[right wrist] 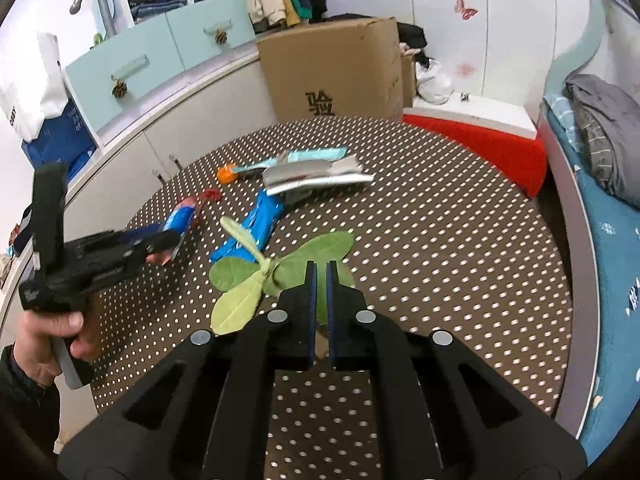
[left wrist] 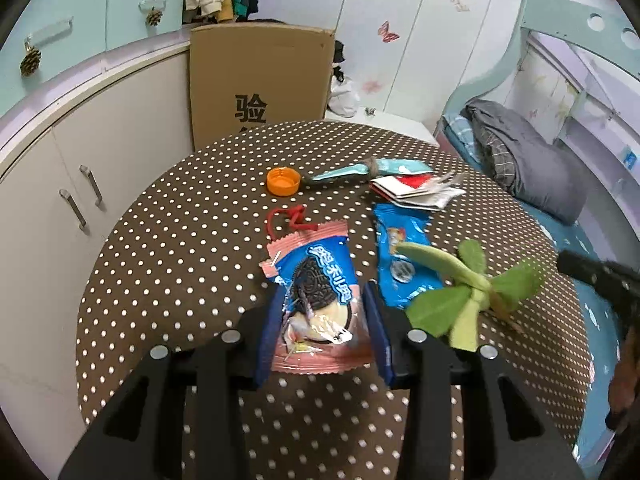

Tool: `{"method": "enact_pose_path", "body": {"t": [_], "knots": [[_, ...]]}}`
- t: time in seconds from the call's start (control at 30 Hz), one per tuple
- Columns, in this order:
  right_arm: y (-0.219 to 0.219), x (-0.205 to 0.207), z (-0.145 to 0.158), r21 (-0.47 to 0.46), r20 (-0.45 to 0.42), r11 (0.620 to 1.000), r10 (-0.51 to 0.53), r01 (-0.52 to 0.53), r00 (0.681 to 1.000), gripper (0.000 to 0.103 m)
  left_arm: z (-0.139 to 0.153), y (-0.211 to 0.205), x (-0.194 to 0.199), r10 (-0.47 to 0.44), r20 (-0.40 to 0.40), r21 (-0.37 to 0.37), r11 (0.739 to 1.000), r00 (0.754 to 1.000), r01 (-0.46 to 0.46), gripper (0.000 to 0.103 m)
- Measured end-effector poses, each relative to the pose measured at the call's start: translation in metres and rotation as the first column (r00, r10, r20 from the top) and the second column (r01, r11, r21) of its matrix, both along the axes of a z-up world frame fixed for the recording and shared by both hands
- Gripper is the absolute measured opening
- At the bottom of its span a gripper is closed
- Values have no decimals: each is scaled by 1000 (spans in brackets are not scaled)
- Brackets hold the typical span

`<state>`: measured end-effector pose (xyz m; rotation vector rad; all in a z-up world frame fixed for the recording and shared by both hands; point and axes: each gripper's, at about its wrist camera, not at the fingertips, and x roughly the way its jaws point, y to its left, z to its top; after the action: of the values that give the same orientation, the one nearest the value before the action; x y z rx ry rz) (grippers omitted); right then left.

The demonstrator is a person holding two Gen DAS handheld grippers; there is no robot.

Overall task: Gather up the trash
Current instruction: 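Grasp the green leaf toy with the right gripper while the left grasps the snack bag, then carry the leaf toy and snack bag to the wastebasket and release both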

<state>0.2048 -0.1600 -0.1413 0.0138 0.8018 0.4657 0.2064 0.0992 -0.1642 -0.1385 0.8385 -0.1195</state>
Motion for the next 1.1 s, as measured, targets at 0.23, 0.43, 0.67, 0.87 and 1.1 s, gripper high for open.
{"method": "enact_pose_path", "body": {"t": [0.23,0.43,0.67,0.87,1.1], "knots": [[20,3,-12,-2,-31,998,66,-67,997,72,7,-6,-18,-9,10,8,1000,1000,9,40],[59,22,-36,-66,-62,986,147,-151,987,56,14,-9,-38,-16,25,16,1000,1000,16,40],[52,23,-41,-38,-83,986,157,-160,984,14,29,-18,-43,-29,50,36,999,998,27,40],[-8,13,0,65,8,993,95,-95,995,14,57,-51,-34,-84,112,53,996,990,79,40],[-106,-5,56,186,129,982,-63,38,990,14,91,-121,-14,-200,180,56,980,963,193,40]]}}
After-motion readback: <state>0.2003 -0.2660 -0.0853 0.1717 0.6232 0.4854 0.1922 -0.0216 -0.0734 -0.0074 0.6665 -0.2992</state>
